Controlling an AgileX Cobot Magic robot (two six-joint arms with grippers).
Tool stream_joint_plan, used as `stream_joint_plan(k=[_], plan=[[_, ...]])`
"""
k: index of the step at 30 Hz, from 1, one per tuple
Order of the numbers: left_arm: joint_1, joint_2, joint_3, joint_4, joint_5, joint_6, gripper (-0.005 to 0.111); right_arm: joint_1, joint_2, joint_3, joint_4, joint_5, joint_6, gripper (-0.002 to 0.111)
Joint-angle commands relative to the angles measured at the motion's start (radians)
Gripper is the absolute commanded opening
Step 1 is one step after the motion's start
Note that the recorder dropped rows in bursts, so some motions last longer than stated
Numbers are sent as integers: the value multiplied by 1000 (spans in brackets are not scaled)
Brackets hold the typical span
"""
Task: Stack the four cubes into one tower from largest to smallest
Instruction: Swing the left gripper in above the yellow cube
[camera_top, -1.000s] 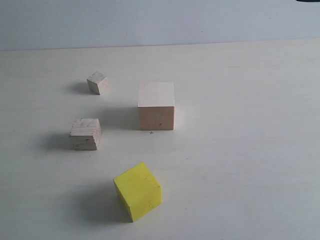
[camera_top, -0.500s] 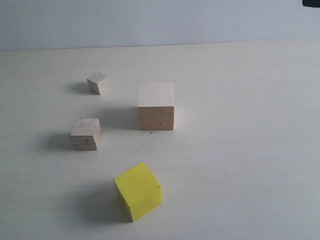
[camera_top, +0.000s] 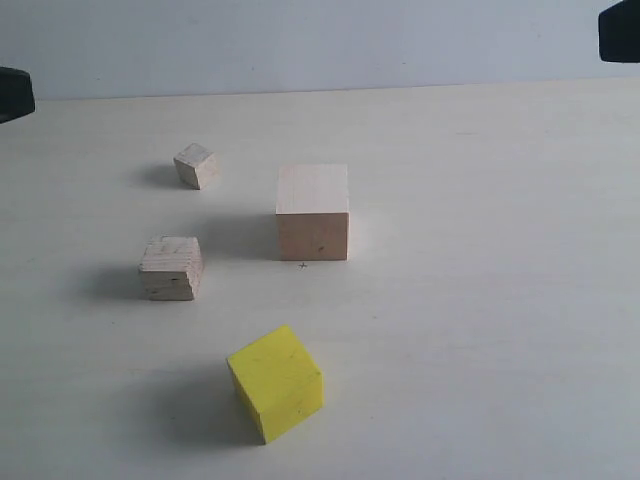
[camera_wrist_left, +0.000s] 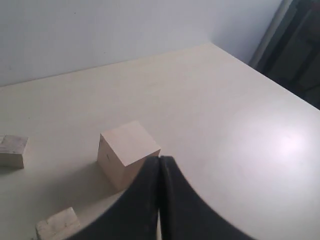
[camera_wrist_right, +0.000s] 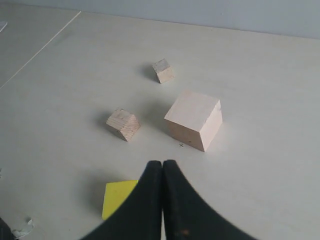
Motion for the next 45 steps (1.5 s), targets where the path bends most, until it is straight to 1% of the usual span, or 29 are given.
stream_joint_plan(k=[1,4,6,7,8,9,10,12,13,14,15,16,20,22,25,27,29,35,43,45], plan=[[-8,8,-9,-18,28,-68,0,-5,-4,3,7,1,4,0],[-8,51,-9,-3,122,-148,1,-5,-4,3,23,1,4,0],[-8,98,-9,33,177,-181,11,-5,-4,3,29,1,4,0],[-8,131,-9,64,197,-179,22,-5,-4,3,31,1,4,0],[-8,161,-11,87,208,-147,37,-5,-4,3,31,1,4,0],[-8,173,-18,103,212,-138,43,-5,-4,3,31,1,4,0],[-8,201,-39,114,234,-142,55,-5,-4,3,31,1,4,0],[-19,236,-82,116,270,-208,62,-5,-4,3,31,1,4,0],[-29,248,-96,122,279,-208,62,-5,-4,3,31,1,4,0],[-71,272,-133,159,294,-208,62,-5,-4,3,31,1,4,0],[-94,281,-148,184,294,-208,62,-5,-4,3,31,1,4,0],[-160,305,-187,260,292,-208,62,-5,-4,3,31,1,4,0],[-280,357,-249,375,277,-215,63,-5,-4,3,31,1,-4,0],[-333,393,-267,405,255,-226,68,-5,-4,3,31,3,-4,0],[-394,438,-273,422,203,-224,79,-5,-4,3,14,9,-4,0],[-413,469,-273,421,180,-193,84,-5,-4,3,3,11,-25,0],[-419,495,-273,396,178,-175,85,-5,-4,3,1,11,-45,0],[-419,561,-273,264,194,-90,85,-5,-4,3,-17,15,-50,0],[-419,674,-273,220,207,-81,85,-5,-4,3,-71,39,-50,0],[-429,696,-273,218,201,-81,85,-5,-4,3,-71,46,-50,0]])
